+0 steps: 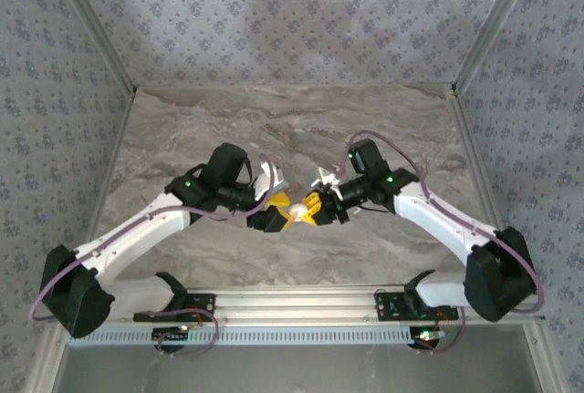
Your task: Insert wireless bluetooth earbuds into charging case
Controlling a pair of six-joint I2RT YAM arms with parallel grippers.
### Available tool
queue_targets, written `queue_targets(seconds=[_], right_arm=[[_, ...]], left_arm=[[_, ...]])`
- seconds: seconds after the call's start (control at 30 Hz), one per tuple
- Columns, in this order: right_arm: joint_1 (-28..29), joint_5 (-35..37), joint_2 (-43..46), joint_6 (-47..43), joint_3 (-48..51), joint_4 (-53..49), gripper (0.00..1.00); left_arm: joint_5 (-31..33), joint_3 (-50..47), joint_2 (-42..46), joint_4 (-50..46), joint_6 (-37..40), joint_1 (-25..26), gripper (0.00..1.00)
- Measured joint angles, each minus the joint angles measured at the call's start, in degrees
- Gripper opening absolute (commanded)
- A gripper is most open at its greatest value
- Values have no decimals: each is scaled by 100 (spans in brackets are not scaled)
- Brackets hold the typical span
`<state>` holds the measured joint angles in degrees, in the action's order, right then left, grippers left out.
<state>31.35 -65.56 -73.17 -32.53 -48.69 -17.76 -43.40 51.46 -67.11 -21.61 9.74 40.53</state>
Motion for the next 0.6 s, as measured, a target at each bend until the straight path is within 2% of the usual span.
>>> queue_targets(seconds=[0.3,0.6], right_arm=[[-20,616,734,1670,1467,2468,13],[297,833,833,1749,1523,3130,15]], left_arm=[[118,-1200,793,1873,-214,11,62],[-76,-1421,809,2461,195,127,58]])
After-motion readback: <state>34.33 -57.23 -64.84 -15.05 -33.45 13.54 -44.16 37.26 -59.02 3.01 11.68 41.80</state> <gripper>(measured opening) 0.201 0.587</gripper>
